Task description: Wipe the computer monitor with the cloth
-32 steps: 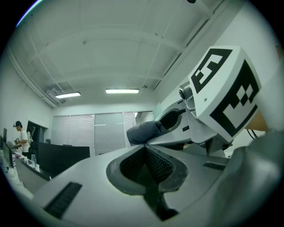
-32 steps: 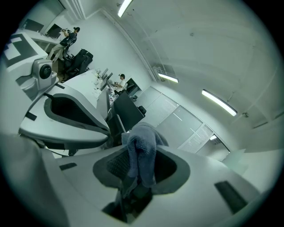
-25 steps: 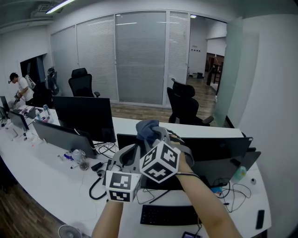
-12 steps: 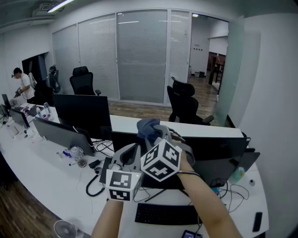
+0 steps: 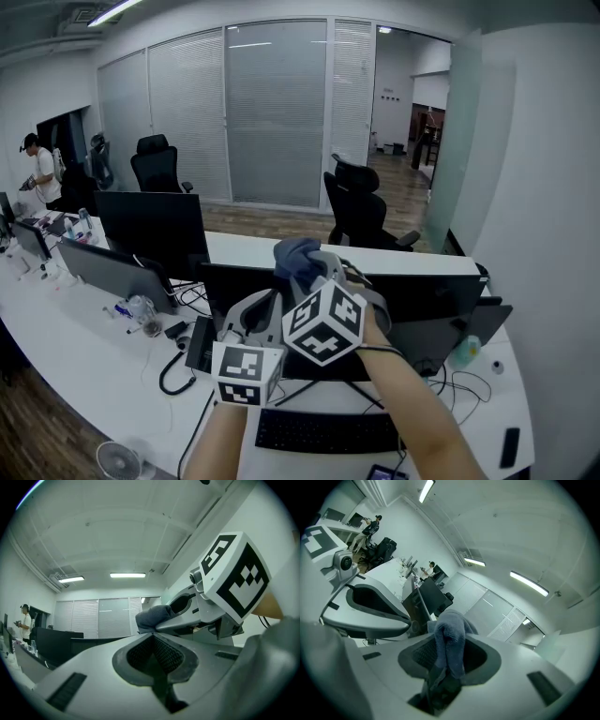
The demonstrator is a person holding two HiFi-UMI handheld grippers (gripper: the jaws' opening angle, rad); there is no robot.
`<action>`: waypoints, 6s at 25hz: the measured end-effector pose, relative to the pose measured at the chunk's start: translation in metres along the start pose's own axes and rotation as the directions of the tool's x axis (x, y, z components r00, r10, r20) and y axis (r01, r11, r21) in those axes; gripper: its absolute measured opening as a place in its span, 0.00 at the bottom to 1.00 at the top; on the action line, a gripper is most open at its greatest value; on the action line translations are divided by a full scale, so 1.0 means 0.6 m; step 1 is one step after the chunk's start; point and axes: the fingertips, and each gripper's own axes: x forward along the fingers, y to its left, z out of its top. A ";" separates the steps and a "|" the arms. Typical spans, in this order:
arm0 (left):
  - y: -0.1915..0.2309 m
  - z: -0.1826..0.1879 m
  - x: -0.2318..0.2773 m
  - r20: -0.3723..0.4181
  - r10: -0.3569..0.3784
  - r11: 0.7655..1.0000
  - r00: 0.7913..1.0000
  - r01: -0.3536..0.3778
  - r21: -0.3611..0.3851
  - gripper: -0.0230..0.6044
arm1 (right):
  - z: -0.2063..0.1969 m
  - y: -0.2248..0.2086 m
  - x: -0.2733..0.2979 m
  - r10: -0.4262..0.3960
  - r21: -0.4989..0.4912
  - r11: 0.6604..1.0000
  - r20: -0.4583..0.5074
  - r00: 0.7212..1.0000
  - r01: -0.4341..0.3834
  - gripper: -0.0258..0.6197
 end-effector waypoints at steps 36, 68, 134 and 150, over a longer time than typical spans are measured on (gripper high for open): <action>-0.186 0.004 0.041 -0.019 -0.043 0.999 0.999 0.042 -0.016 0.05 | -0.145 -0.099 -0.095 -0.046 -0.051 0.998 -0.030 0.998 0.045 0.25; -0.339 0.008 0.094 -0.027 -0.110 0.994 0.994 0.109 -0.011 0.05 | -0.263 -0.184 -0.168 -0.069 -0.037 0.997 -0.060 0.996 0.067 0.25; -0.496 0.002 0.123 -0.006 -0.184 0.983 0.983 0.184 -0.018 0.05 | -0.486 -0.354 -0.310 -0.155 0.337 0.924 -0.106 0.982 0.182 0.25; -0.504 -0.027 0.126 -0.031 -0.199 0.980 0.980 0.198 -0.032 0.05 | -0.539 -0.349 -0.328 -0.196 0.864 0.503 0.116 0.974 -0.001 0.25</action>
